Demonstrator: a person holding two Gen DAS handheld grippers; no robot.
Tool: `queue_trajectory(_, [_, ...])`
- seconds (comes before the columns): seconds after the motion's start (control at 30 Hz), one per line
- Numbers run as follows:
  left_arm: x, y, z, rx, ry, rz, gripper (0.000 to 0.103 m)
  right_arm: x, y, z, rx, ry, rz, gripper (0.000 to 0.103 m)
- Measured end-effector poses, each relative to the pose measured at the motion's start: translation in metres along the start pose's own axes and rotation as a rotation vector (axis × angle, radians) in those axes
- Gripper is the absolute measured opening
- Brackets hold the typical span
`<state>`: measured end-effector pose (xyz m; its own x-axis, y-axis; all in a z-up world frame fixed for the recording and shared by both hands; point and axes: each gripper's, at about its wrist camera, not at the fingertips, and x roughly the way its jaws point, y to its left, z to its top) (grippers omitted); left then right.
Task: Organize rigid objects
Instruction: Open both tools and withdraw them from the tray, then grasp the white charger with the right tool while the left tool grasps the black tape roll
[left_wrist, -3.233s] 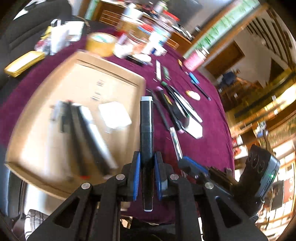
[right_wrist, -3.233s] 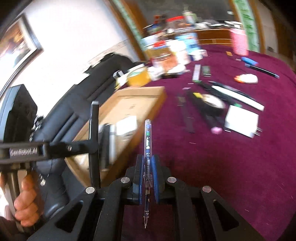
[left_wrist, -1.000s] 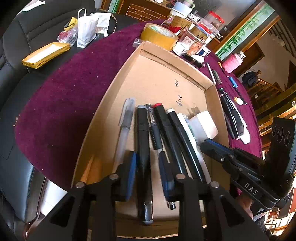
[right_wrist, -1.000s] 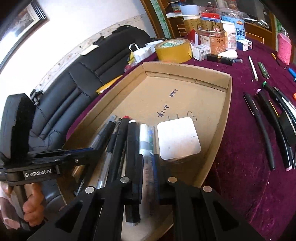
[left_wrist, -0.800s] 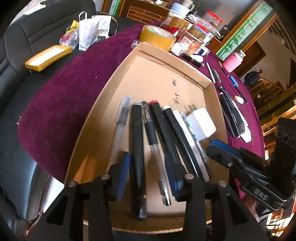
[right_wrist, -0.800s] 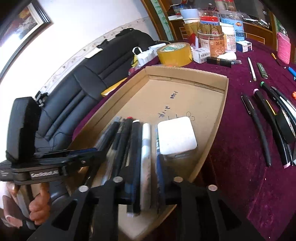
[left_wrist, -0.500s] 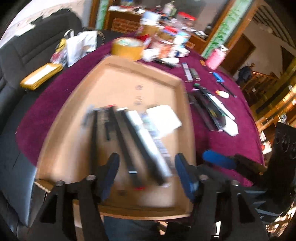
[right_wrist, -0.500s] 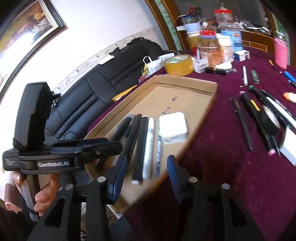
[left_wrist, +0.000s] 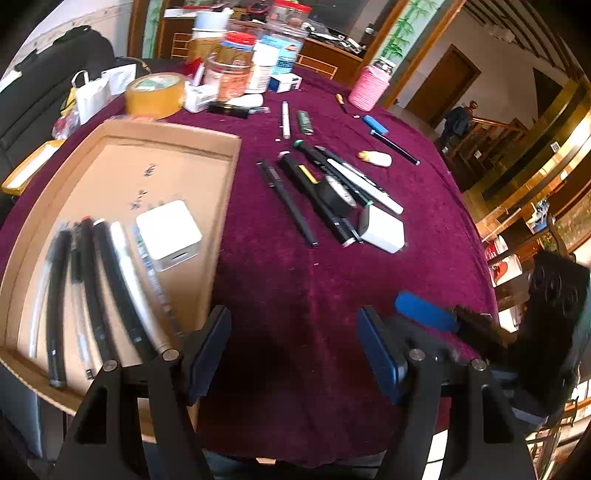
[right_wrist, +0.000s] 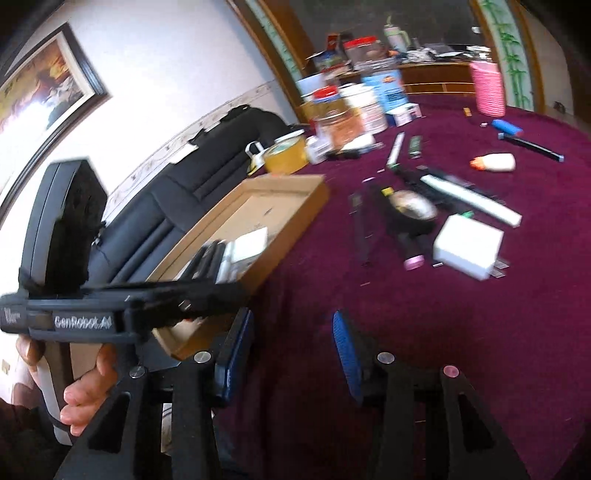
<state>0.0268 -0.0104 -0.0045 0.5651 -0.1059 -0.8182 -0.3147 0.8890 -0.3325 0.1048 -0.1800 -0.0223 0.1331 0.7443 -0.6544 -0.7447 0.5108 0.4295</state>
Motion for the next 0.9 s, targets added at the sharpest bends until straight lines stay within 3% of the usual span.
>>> queue_trajectory(0.17, [0.009, -0.016, 0.008, -0.007, 0.015, 0.000, 0.070, -0.004, -0.035, 0.020, 0.042, 0.015, -0.087, 0.049])
queue_trajectory(0.3, [0.014, -0.025, 0.015, 0.003, 0.015, 0.012, 0.070, -0.008, -0.060, 0.040, 0.074, 0.032, -0.097, 0.050])
queue_trajectory(0.43, [0.019, -0.027, 0.022, -0.016, 0.018, 0.014, 0.070, -0.007, -0.071, 0.067, 0.005, 0.039, -0.128, 0.070])
queue_trajectory(0.63, [0.032, -0.028, 0.036, -0.041, 0.030, 0.023, 0.070, 0.025, -0.100, 0.084, -0.036, 0.091, -0.200, 0.070])
queue_trajectory(0.9, [0.058, -0.042, 0.065, -0.023, 0.047, 0.036, 0.070, 0.050, -0.132, 0.081, -0.014, 0.105, -0.224, 0.070])
